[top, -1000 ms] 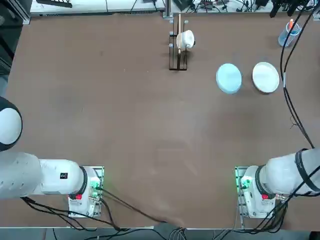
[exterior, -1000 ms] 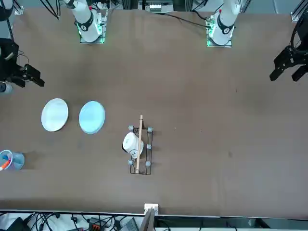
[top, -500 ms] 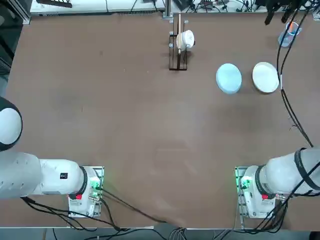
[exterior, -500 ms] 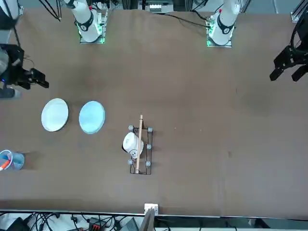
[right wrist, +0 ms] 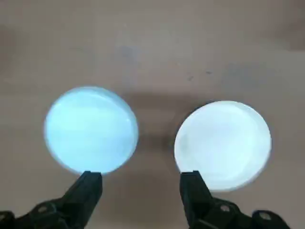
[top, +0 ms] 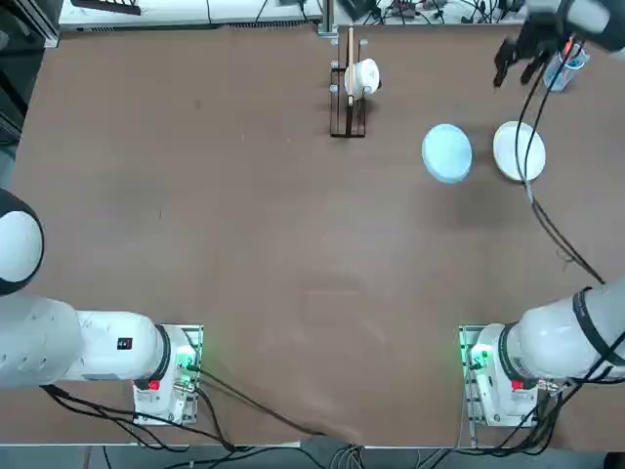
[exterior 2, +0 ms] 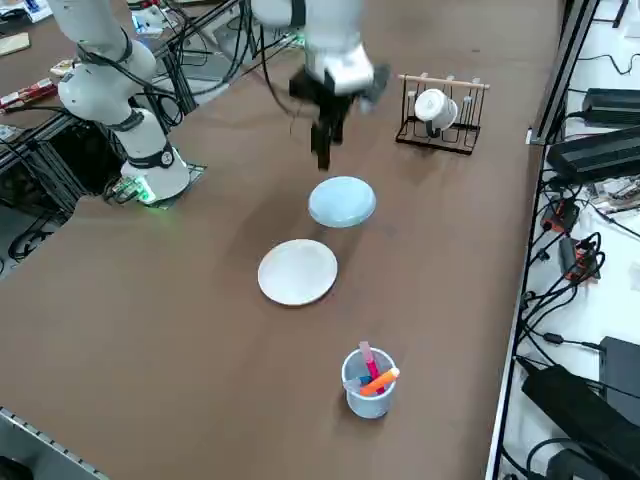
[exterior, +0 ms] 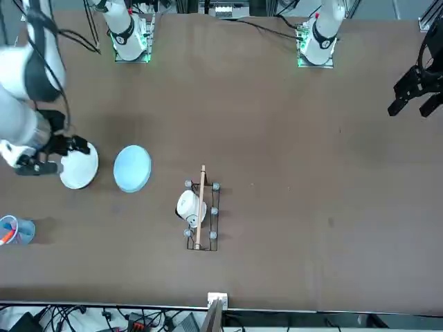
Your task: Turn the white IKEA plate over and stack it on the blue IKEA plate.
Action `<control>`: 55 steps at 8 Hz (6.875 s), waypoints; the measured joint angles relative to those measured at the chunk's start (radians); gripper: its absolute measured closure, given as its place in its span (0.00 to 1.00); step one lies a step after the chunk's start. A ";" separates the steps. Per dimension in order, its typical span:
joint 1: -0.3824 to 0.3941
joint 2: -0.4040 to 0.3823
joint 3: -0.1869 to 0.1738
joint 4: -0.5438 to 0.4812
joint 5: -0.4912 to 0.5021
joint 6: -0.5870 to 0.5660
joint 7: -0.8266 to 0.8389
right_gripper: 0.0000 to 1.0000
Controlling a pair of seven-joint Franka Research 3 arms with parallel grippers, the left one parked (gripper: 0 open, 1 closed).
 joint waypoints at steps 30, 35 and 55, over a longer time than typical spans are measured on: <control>-0.338 0.325 0.028 0.416 1.224 -1.075 -0.911 0.97; -0.341 0.598 0.037 0.402 1.296 -1.183 -1.317 0.97; -0.328 0.842 0.009 0.480 1.037 -1.009 -1.554 0.47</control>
